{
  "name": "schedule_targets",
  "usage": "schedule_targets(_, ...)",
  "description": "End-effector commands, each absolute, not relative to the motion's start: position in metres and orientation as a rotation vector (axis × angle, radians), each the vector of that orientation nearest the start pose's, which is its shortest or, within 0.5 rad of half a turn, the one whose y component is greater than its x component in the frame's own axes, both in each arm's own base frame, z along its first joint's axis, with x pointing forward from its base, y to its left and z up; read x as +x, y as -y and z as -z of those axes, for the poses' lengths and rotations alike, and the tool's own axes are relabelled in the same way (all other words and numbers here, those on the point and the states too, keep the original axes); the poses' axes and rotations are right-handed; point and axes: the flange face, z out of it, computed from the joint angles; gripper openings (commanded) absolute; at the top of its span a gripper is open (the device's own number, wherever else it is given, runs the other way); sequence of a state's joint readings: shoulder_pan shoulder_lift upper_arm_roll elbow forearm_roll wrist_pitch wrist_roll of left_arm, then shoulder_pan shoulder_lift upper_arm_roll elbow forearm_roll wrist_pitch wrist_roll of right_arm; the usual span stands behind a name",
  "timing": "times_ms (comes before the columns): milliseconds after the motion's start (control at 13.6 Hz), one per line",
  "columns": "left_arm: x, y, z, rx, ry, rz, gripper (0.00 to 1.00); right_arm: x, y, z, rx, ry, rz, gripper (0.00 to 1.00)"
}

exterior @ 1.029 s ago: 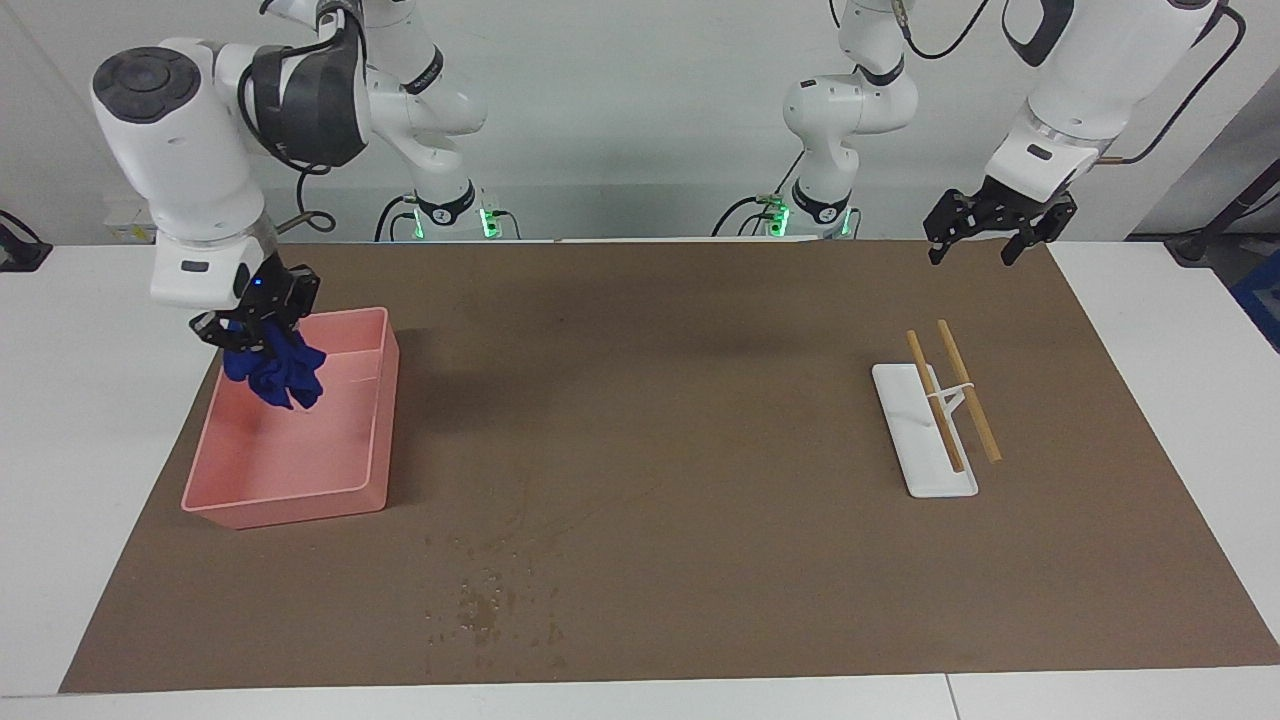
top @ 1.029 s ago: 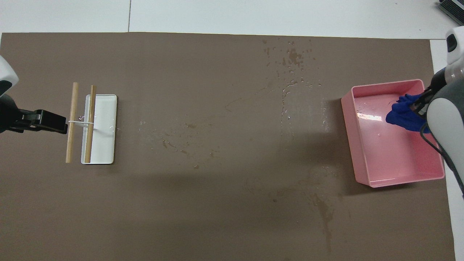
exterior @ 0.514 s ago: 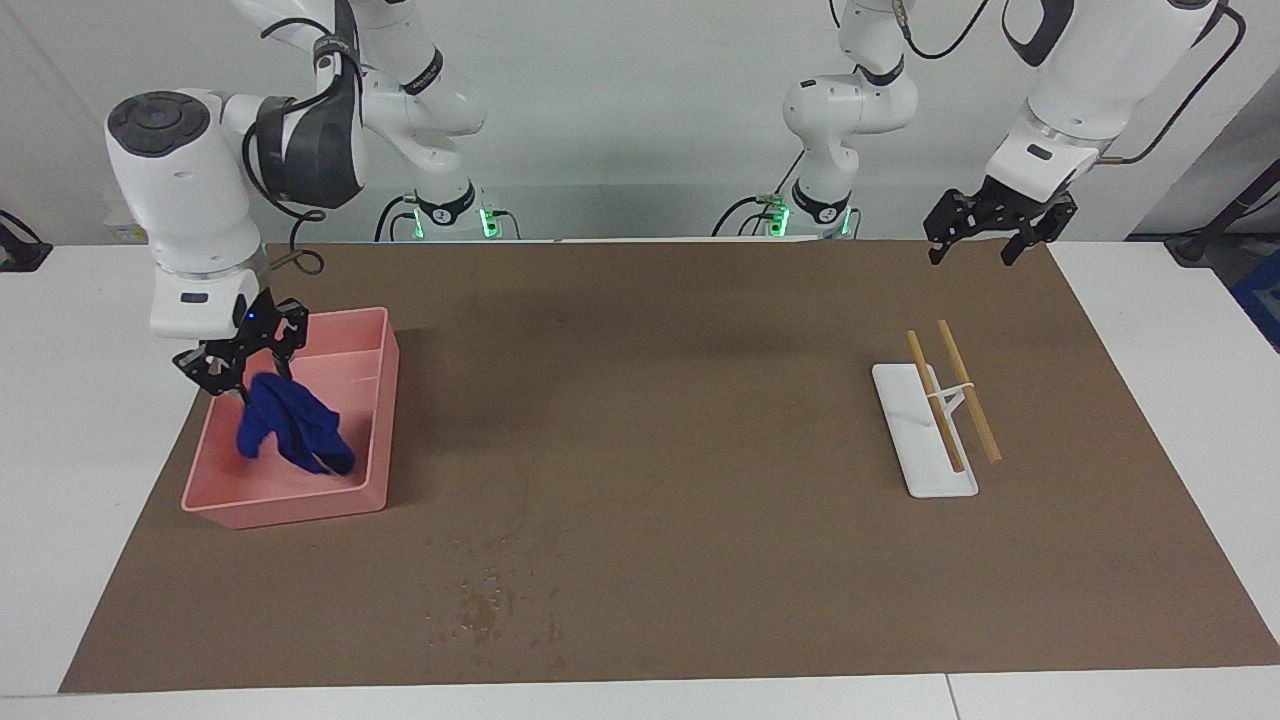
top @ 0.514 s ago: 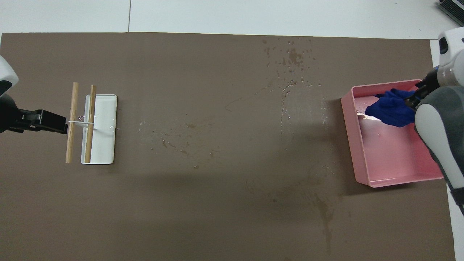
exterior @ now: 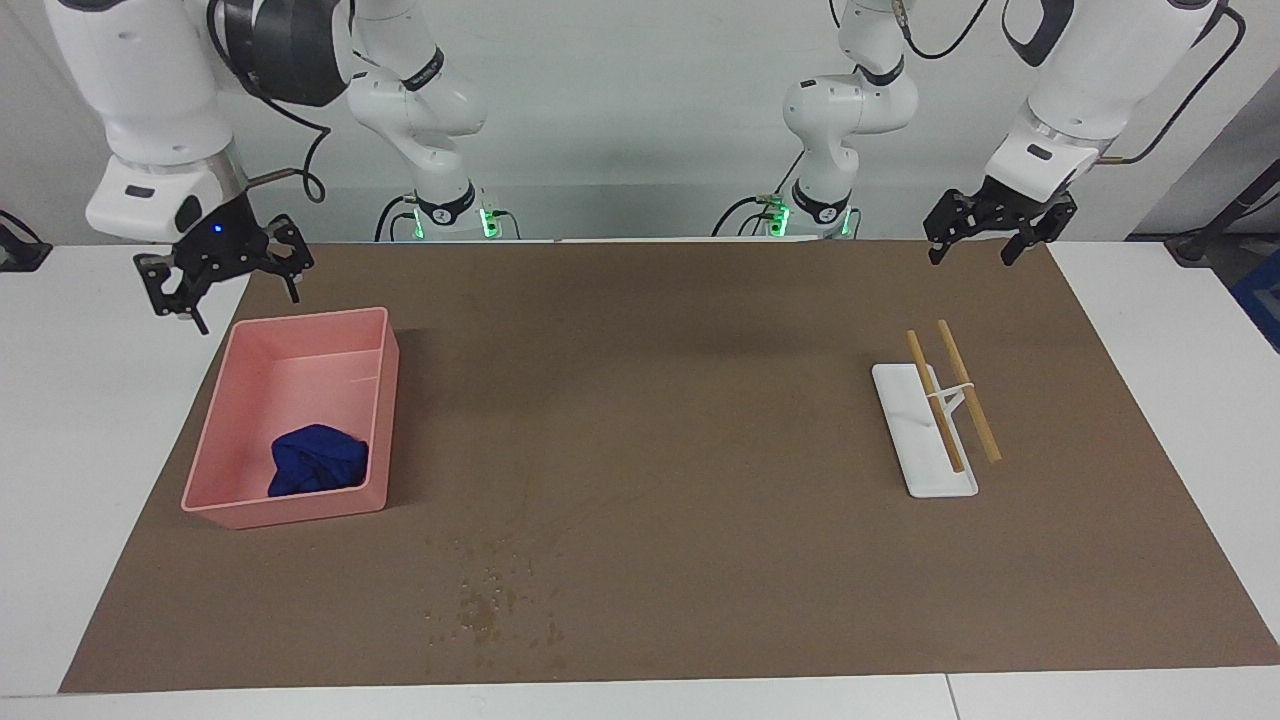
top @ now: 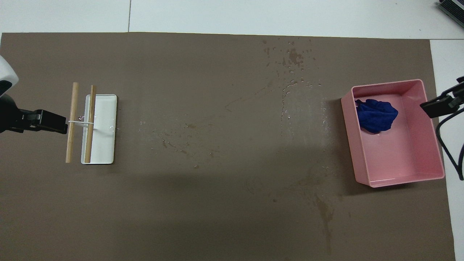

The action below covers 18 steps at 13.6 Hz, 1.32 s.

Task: Wipe water with towel using both arms

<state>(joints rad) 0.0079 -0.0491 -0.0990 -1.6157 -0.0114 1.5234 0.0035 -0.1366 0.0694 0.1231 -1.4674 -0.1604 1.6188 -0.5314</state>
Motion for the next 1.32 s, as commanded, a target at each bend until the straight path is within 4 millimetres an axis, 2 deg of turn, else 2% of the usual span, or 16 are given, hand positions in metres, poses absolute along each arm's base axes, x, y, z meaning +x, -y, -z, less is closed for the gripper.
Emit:
schedule_targets(0, 0.528, 0.05, -0.627, -3.154, -0.141, -0.065, 1.0, 0.574, 0.028, -0.638, -3.201, 0.461, -0.002, 1.0)
schedule_targets(147, 0.528, 0.05, -0.627, -3.154, -0.143, -0.065, 1.0, 0.563, 0.025, -0.632, -3.166, 0.168, -0.066, 1.0)
schedule_targets(220, 0.528, 0.05, -0.627, -3.154, -0.141, -0.065, 1.0, 0.562, 0.014, -0.631, -3.151, 0.026, -0.084, 1.0)
schedule_targets(294, 0.529, 0.049, -0.627, -3.155, -0.138, -0.065, 1.0, 0.563, 0.003, -0.633, -3.141, -0.015, -0.069, 1.0)
schedule_targets(367, 0.529, 0.049, -0.627, -3.155, -0.138, -0.062, 1.0, 0.562, -0.028, -0.636, -3.151, 0.065, -0.066, 1.0)
schedule_targets(441, 0.529, 0.049, -0.627, -3.155, -0.138, -0.065, 1.0, 0.56, -0.049, -0.638, -3.159, 0.12, -0.065, 1.0)
schedule_targets(661, 0.529, 0.05, -0.627, -3.155, -0.141, -0.062, 1.0, 0.555, -0.06, -0.638, -3.247, 0.176, -0.105, 1.0)
schedule_targets(808, 0.529, 0.049, -0.627, -3.155, -0.138, -0.062, 1.0, 0.556, -0.068, -0.638, -3.238, 0.192, -0.097, 1.0)
schedule_targets(1102, 0.529, 0.049, -0.627, -3.154, -0.141, -0.065, 1.0, 0.557, -0.051, -0.637, -3.235, 0.162, -0.111, 1.0)
schedule_targets(1249, 0.529, 0.049, -0.627, -3.155, -0.138, -0.062, 1.0, 0.555, -0.056, -0.637, -3.208, 0.165, -0.117, 1.0)
